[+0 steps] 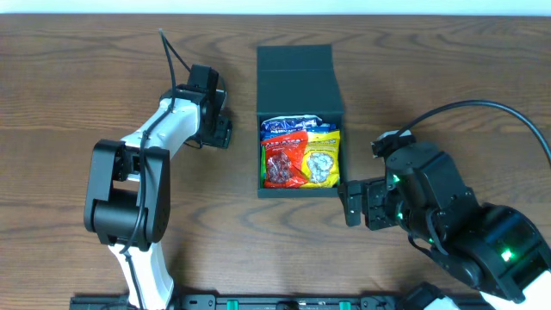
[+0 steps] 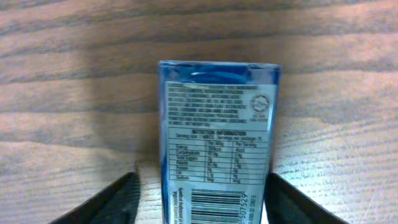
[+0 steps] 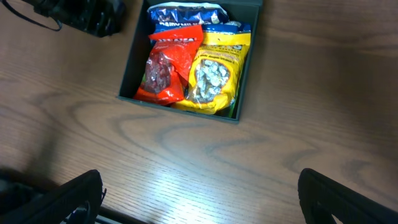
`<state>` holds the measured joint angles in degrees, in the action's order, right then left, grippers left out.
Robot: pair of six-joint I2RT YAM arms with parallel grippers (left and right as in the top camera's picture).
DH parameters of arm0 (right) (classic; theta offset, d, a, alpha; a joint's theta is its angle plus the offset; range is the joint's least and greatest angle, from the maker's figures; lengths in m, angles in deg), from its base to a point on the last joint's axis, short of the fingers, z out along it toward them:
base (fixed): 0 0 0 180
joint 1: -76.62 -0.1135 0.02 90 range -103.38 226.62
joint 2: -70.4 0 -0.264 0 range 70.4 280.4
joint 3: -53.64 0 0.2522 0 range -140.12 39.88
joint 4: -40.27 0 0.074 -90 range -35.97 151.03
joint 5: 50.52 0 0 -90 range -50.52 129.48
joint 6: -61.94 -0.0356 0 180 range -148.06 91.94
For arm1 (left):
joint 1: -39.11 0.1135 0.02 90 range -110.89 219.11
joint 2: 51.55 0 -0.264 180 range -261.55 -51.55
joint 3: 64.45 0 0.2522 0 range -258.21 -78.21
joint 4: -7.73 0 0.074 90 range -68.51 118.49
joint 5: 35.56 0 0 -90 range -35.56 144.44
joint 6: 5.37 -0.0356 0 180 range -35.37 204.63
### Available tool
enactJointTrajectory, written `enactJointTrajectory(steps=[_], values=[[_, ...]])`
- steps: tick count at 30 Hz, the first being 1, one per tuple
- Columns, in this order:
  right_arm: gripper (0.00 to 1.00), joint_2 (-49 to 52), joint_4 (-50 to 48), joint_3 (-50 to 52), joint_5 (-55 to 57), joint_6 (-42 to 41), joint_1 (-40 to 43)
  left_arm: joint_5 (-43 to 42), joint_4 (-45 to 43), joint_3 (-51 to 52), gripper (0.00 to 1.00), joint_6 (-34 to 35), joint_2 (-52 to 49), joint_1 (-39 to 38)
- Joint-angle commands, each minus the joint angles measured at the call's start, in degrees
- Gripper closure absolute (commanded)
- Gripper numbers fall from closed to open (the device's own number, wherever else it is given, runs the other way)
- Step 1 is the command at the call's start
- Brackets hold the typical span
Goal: Pack container
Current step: 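Lower left gripper onto the small blue packet and grasp it, then carry the blue packet right and lower it into the box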
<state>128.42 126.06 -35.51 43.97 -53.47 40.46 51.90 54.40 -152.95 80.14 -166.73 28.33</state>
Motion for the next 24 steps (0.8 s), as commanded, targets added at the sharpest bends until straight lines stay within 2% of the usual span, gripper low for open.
enactJointTrajectory(steps=[1,11,19,24], values=[[0.01,0.0,0.0,-0.8,0.0,0.6,0.4,1.3,0.0,0.4,0.45,0.9,1.1,-0.1],[0.01,0.0,0.0,-0.8,0.0,0.6,0.4,1.5,2.6,0.3,0.62,2.4,1.1,-0.1],[0.01,0.0,0.0,-0.8,0.0,0.6,0.4,1.4,7.7,0.2,0.88,4.6,2.5,-0.1],[0.01,0.0,0.0,-0.8,0.0,0.6,0.4,-1.7,10.3,0.2,0.94,4.9,5.0,-0.2]])
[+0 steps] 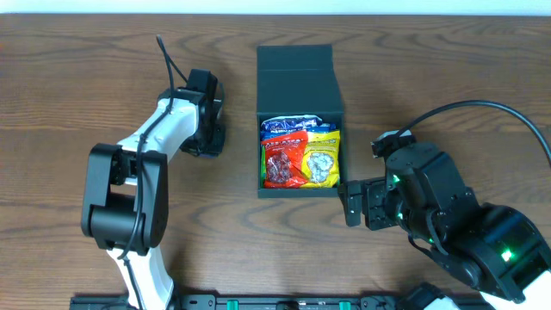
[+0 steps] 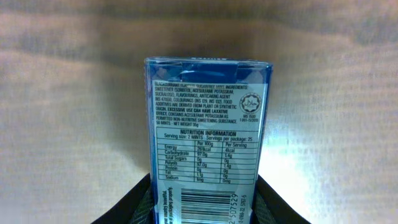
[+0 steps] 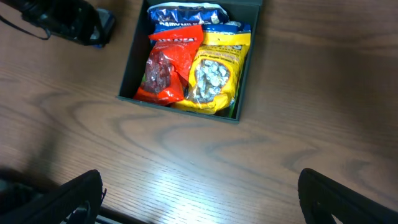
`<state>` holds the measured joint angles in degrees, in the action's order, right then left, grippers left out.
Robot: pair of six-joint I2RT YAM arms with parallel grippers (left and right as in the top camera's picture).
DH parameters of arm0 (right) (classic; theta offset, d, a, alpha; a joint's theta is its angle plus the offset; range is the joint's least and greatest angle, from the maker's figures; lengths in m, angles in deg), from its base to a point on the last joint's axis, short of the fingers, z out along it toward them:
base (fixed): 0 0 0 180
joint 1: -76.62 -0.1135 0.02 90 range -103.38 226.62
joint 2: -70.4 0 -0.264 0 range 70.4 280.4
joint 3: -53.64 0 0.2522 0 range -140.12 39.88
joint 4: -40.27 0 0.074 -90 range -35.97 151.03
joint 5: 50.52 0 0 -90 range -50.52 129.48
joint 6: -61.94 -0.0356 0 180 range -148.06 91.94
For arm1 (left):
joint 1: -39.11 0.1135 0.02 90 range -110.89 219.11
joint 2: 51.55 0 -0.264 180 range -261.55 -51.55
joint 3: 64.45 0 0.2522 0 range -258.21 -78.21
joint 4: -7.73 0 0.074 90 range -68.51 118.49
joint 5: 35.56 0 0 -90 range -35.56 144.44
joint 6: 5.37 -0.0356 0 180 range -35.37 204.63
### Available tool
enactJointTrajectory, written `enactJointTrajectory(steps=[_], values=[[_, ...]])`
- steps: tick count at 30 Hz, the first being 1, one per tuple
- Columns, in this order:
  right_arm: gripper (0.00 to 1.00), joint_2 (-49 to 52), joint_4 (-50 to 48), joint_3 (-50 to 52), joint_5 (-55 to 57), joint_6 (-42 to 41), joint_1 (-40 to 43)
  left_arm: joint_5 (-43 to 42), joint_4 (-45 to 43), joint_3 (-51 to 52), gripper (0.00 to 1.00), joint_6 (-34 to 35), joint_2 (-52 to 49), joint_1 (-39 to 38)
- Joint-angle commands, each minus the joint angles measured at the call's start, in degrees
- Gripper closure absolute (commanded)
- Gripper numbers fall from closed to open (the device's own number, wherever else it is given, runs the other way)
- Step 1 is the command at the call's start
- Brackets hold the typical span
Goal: Pack container
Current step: 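Carry the blue packet right and lower it into the box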
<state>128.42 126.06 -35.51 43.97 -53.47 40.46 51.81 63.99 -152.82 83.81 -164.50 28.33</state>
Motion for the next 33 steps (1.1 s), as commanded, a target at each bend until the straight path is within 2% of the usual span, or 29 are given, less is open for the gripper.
enactJointTrajectory(steps=[1,7,12,16,22,28,33], values=[[0.01,0.0,0.0,-0.8,0.0,0.6,0.4,-2.2,1.0,0.1,0.94,1.3,3.4,-0.2],[0.01,0.0,0.0,-0.8,0.0,0.6,0.4,-7.6,2.1,0.1,0.94,2.9,8.7,-0.5],[0.01,0.0,0.0,-0.8,0.0,0.6,0.4,-8.0,2.8,0.1,0.94,6.8,13.5,-4.4],[0.01,0.0,0.0,-0.8,0.0,0.6,0.4,-8.0,2.7,0.1,0.94,11.6,16.3,-10.2],[0.01,0.0,0.0,-0.8,0.0,0.6,0.4,-8.0,2.8,0.1,0.94,24.8,17.0,-18.8],[0.01,0.0,0.0,-0.8,0.0,0.6,0.4,-5.6,2.2,0.1,0.94,29.9,17.0,-25.3],[0.01,0.0,0.0,-0.8,0.0,0.6,0.4,-4.0,2.2,0.1,0.94,32.4,17.0,-26.0]])
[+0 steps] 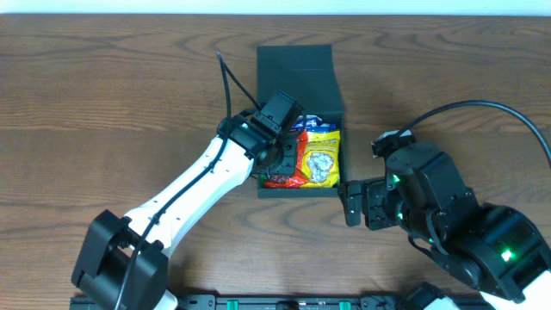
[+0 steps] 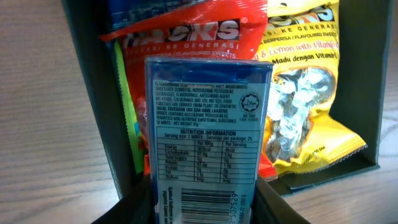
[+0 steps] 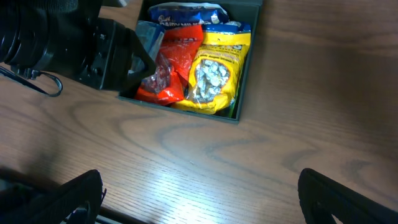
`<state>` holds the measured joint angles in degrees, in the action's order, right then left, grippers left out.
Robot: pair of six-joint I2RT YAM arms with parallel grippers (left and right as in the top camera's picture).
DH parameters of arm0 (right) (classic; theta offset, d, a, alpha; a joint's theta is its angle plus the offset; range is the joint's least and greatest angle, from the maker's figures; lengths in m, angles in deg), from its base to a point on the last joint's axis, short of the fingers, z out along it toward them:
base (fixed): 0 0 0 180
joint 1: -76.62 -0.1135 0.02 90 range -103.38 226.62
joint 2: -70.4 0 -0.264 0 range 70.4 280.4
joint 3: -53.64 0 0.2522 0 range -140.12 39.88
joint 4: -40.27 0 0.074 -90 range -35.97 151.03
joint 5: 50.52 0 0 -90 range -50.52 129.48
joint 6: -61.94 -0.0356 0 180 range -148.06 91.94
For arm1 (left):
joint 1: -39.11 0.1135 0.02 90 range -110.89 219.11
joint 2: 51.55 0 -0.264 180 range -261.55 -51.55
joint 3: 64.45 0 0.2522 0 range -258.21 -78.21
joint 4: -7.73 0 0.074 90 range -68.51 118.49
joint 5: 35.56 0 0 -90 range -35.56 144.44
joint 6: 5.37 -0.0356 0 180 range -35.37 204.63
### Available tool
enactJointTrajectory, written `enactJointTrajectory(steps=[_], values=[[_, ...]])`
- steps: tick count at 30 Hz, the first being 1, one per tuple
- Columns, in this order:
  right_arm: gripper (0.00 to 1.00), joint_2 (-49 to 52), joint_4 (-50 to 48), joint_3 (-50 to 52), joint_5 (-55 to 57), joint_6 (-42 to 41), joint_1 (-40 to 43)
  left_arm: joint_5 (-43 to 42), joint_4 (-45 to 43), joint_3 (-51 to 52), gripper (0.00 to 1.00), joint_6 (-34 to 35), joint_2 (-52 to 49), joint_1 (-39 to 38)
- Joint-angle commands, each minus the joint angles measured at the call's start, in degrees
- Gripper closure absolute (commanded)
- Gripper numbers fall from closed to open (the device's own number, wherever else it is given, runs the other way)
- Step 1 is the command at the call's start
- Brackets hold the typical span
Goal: Pack container
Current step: 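Carry the blue packet right and lower it into the box, then open left gripper and withdraw it left of the box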
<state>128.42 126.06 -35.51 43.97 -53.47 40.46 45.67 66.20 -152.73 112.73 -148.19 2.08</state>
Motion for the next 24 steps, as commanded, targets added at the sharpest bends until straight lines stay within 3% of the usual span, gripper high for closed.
enactJointTrajectory(steps=[1,8,10,11,14,16,24], values=[[0.01,0.0,0.0,-0.8,0.0,0.6,0.4,2.1,0.0,0.0,0.94,4.0,0.7,0.3],[0.01,0.0,0.0,-0.8,0.0,0.6,0.4,3.4,-0.2,0.0,0.93,4.3,0.7,0.3],[0.01,0.0,0.0,-0.8,0.0,0.6,0.4,3.4,-0.2,0.0,0.71,4.0,0.7,0.3],[0.01,0.0,0.0,-0.8,0.0,0.6,0.4,3.4,-0.2,0.0,0.55,4.0,0.7,0.3],[0.01,0.0,0.0,-0.8,0.0,0.6,0.4,3.4,-0.2,0.0,0.41,4.0,0.7,0.4],[0.01,0.0,0.0,-0.8,0.0,0.6,0.4,3.4,-0.2,0.0,0.26,4.0,0.7,0.4],[0.01,0.0,0.0,-0.8,0.0,0.6,0.4,2.8,0.9,0.0,0.25,0.0,3.0,2.1]])
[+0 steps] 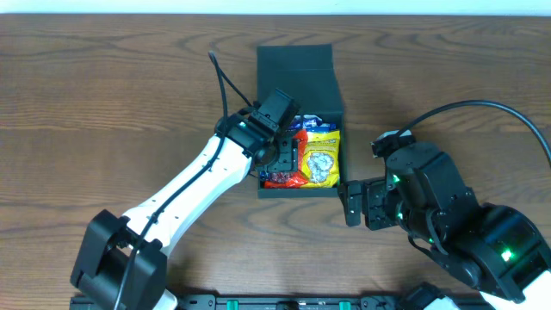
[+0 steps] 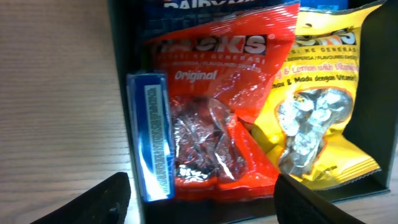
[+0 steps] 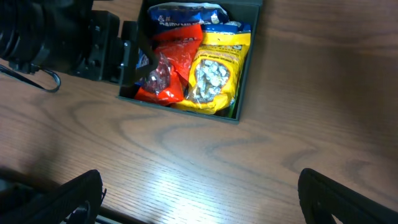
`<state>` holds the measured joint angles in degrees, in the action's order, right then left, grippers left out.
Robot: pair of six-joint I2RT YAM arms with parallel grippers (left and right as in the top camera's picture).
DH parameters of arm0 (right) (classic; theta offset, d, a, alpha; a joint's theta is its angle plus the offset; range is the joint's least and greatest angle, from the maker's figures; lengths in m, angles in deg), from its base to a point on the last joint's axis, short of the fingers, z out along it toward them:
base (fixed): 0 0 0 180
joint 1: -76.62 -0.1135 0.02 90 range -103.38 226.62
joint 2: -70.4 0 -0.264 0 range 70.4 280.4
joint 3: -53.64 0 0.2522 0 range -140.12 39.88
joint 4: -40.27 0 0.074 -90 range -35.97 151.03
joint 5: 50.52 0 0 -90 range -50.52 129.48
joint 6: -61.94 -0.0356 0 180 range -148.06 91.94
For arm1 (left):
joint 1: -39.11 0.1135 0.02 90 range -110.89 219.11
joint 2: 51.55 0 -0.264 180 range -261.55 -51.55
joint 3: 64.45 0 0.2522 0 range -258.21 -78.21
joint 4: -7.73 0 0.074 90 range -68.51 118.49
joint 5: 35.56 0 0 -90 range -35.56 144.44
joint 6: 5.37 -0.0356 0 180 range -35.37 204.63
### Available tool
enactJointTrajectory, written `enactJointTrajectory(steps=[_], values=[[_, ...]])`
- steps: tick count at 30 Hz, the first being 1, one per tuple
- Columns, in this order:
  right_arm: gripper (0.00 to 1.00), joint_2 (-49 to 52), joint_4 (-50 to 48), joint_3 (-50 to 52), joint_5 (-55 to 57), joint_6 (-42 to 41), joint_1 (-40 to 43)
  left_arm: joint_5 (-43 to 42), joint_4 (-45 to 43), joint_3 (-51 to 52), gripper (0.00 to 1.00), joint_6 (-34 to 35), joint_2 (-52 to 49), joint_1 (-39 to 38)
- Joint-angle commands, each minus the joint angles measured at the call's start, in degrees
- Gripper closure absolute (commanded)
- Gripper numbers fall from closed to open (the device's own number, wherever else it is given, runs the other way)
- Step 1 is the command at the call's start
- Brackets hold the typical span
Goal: Pack container
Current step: 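Open left gripper and withdraw it left of the box, then raise both grippers to the lid's back edges on either side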
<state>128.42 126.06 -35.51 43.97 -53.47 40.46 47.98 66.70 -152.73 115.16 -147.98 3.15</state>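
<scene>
The dark container (image 1: 298, 72) stands open at mid-table, its lid folded back. Inside lie a red sweets bag (image 2: 214, 124), a yellow bag (image 2: 311, 106) and a blue bag (image 2: 186, 5) at the far end. A blue mint box (image 2: 151, 134) stands on its edge between the red bag and the container's left wall (image 2: 118, 62). My left gripper (image 2: 204, 200) hangs open just above it, over the container's left side (image 1: 280, 148), holding nothing. My right gripper (image 3: 199, 199) is open over bare wood near the container's front right corner (image 1: 355, 205).
The wooden table (image 1: 103, 69) surrounds the container on all sides. My left arm (image 1: 185, 189) reaches diagonally from the front left to the container. The container's front wall (image 3: 180, 107) faces my right gripper.
My left gripper was shut on the blue mint box over the container's left side. Now it is open and the box rests on edge inside, against the left wall. My right arm is unchanged.
My left gripper first stood open around the blue mint box on the table left of the container. Then it was shut on the box. Then it held the box over the bags in the container, and now the box sits inside, released.
</scene>
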Motion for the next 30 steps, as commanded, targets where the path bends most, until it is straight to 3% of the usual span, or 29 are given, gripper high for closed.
enactJointTrajectory(steps=[1,13,18,21,23,27,30], values=[[0.01,0.0,0.0,-0.8,0.0,0.6,0.4,0.5,0.5,0.0,0.25,-3.3,3.5,1.2],[0.01,0.0,0.0,-0.8,0.0,0.6,0.4,1.1,1.1,0.0,0.26,-12.1,14.8,8.1],[0.01,0.0,0.0,-0.8,0.0,0.6,0.4,0.9,2.1,0.0,0.41,-13.0,15.4,13.6],[0.01,0.0,0.0,-0.8,0.0,0.6,0.4,0.1,3.0,0.0,0.43,-14.2,15.2,17.2],[0.01,0.0,0.0,-0.8,0.0,0.6,0.4,-0.7,3.7,0.0,0.53,-16.7,15.2,18.8],[0.01,0.0,-1.1,-0.8,0.0,0.6,0.4,-0.6,4.8,0.0,0.92,-22.8,15.2,21.2],[0.01,0.0,-2.1,-0.8,0.0,0.6,0.4,-0.6,4.9,0.0,0.94,-26.4,15.2,21.5]])
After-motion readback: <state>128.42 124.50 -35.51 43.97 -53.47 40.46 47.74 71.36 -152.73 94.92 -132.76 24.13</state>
